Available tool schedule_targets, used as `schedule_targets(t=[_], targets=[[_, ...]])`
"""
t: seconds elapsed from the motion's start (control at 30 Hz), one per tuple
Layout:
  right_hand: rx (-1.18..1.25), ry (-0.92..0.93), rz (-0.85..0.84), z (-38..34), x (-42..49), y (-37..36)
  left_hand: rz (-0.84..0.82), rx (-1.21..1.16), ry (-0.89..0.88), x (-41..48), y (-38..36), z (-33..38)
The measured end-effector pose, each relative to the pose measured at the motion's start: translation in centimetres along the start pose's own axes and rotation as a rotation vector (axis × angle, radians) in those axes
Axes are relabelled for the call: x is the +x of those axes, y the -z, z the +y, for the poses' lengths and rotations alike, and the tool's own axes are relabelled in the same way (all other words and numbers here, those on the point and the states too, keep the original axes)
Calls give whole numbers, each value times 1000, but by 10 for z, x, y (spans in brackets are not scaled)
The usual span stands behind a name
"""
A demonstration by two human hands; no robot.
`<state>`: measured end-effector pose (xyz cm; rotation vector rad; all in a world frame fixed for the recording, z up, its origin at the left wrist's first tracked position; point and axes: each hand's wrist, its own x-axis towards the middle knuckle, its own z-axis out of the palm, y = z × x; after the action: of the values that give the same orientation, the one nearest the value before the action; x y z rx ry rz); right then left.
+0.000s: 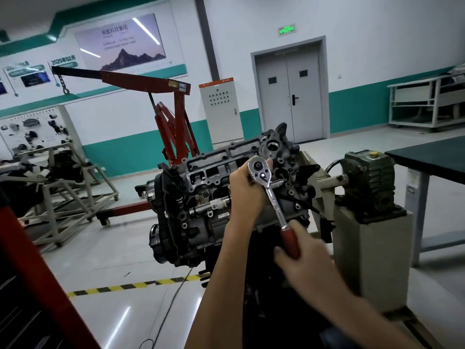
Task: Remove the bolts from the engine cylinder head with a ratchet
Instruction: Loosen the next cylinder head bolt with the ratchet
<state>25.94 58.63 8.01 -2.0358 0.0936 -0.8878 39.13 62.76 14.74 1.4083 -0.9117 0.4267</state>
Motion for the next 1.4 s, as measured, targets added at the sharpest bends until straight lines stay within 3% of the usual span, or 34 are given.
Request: schedule_targets(t=[0.13, 0.33, 0.43, 0.53, 0.67, 0.8, 1.0, 1.1, 1.2, 1.3, 1.4], targets=[[149, -138, -65, -11, -7, -34, 4, 19, -44, 0, 1, -3], [-361, 114, -394, 5, 54, 87, -116, 102, -69, 14, 7, -3], [-492, 178, -367, 7, 76, 107, -114, 101, -70, 14, 4, -3], [-322, 80, -263, 16, 46, 75, -38, 62, -83, 8, -1, -6], [87, -44, 49, -2, -3, -8, 20, 8, -95, 4, -6, -7], [273, -122, 31, -14, -6, -42, 42, 15, -82, 5, -6, -8], [-255, 71, -316, 7, 37, 72, -94, 42, -12, 12, 2, -3], [-459, 160, -331, 6, 63, 97, -81, 26, 11, 11, 3, -4], [-317, 105, -226, 10, 42, 67, -33, -10, -3, 4, 4, -4], [-13, -19, 27, 1, 2, 4, 4, -24, -13, 2, 2, -1], [263, -100, 80, -16, -8, -48, 4, -5, -35, 0, 2, 0]])
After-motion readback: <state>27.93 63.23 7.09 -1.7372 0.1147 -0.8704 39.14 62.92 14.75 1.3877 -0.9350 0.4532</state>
